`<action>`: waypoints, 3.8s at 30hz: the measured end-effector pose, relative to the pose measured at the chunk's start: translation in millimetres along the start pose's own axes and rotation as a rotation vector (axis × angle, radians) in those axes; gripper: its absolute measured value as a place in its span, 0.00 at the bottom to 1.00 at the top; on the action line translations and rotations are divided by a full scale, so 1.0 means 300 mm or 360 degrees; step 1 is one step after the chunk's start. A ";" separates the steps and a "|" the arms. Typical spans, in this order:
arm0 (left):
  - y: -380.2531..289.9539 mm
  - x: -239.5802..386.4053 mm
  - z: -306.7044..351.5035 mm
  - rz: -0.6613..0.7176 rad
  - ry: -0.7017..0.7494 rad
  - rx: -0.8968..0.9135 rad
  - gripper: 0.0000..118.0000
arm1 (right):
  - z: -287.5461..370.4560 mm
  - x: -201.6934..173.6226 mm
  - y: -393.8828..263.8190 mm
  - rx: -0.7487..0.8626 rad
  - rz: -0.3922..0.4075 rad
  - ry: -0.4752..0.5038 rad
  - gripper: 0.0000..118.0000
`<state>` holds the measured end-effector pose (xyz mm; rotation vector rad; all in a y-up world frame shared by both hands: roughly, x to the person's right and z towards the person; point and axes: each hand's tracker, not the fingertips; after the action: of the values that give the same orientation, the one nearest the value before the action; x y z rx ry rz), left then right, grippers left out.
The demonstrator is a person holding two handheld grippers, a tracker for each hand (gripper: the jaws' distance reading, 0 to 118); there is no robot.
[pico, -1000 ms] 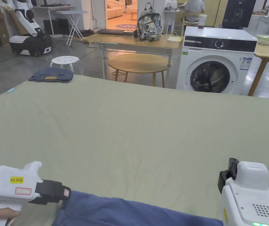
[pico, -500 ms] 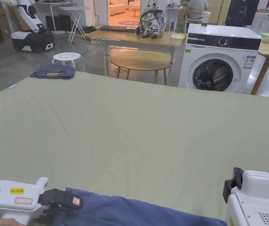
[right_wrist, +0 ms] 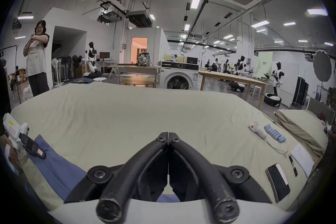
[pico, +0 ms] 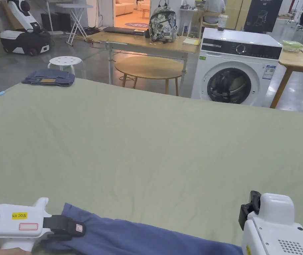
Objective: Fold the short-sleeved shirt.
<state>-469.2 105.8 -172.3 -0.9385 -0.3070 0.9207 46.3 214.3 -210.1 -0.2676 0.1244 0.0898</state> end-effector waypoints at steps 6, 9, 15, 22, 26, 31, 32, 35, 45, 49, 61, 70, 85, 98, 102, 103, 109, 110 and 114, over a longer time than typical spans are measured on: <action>0.014 0.104 0.078 -0.0104 0.0042 0.0082 0.04 | 0.007 0.009 0.012 0.0024 -0.0011 -0.0006 0.00; 0.055 0.096 0.142 -0.0123 0.0075 0.0131 0.04 | 0.013 0.008 0.023 0.0045 -0.0018 -0.0002 0.00; 0.060 0.143 0.260 -0.0170 0.0287 0.0209 0.04 | 0.020 -0.005 0.031 0.0076 -0.0018 0.0017 0.00; 0.029 0.236 0.263 -0.0238 0.0194 0.0215 0.04 | 0.016 -0.009 0.015 0.0070 -0.0033 0.0015 0.00; -0.041 0.387 0.193 -0.0342 0.0112 0.0161 0.04 | 0.017 0.001 0.004 0.0054 -0.0038 0.0008 0.00; -0.042 0.459 0.059 -0.0325 -0.0059 0.0038 0.04 | 0.022 0.026 -0.003 0.0035 -0.0062 -0.0011 0.00; -0.045 0.472 0.031 -0.0315 -0.0080 0.0006 0.04 | 0.023 0.030 -0.004 0.0033 -0.0065 -0.0015 0.00; -0.080 0.528 -0.094 -0.0345 -0.0055 -0.0105 0.04 | 0.027 0.045 -0.009 0.0024 -0.0074 -0.0030 0.00; -0.192 0.564 -0.504 -0.0407 0.0363 -0.0412 0.04 | 0.037 0.089 -0.039 -0.0024 -0.0078 -0.0079 0.00; -0.219 0.571 -0.570 -0.0413 0.0460 -0.0410 0.05 | 0.038 0.097 -0.049 -0.0041 -0.0080 -0.0089 0.00; -0.197 0.635 -0.418 -0.0468 0.0195 -0.0352 0.32 | 0.046 0.109 -0.054 -0.0051 -0.0090 -0.0083 0.00; -0.192 0.616 -0.362 -0.0429 0.0167 -0.0180 0.11 | 0.047 0.114 -0.061 -0.0063 -0.0127 -0.0092 0.00; -0.281 0.489 -0.671 -0.0208 0.0019 -0.0349 0.05 | 0.048 0.114 -0.088 -0.0105 -0.0114 -0.0093 0.00; -0.250 0.533 -0.605 -0.0390 -0.0004 -0.0383 0.06 | 0.044 0.099 -0.089 -0.0090 -0.0134 -0.0079 0.00; -0.188 0.534 -0.442 -0.0391 -0.0100 -0.0236 0.25 | 0.050 0.082 -0.072 -0.0041 -0.0133 -0.0060 0.00; -0.206 0.586 -0.361 -0.0391 -0.0113 -0.0205 0.29 | 0.050 0.077 -0.068 -0.0032 -0.0129 -0.0056 0.00; -0.118 0.432 -0.139 -0.0333 0.0120 -0.0082 0.54 | 0.052 0.040 -0.048 0.0012 -0.0102 -0.0021 0.00; -0.113 0.405 -0.125 -0.0301 0.0137 -0.0091 0.54 | 0.051 0.035 -0.048 0.0019 -0.0101 -0.0014 0.00; -0.093 0.276 -0.100 -0.0190 0.0180 -0.0077 0.54 | 0.052 0.008 -0.048 0.0060 -0.0104 0.0005 0.00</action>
<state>-386.9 147.2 -179.8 -1.0022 -0.2867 0.7504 51.9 204.9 -191.9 -0.2338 0.1202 0.0223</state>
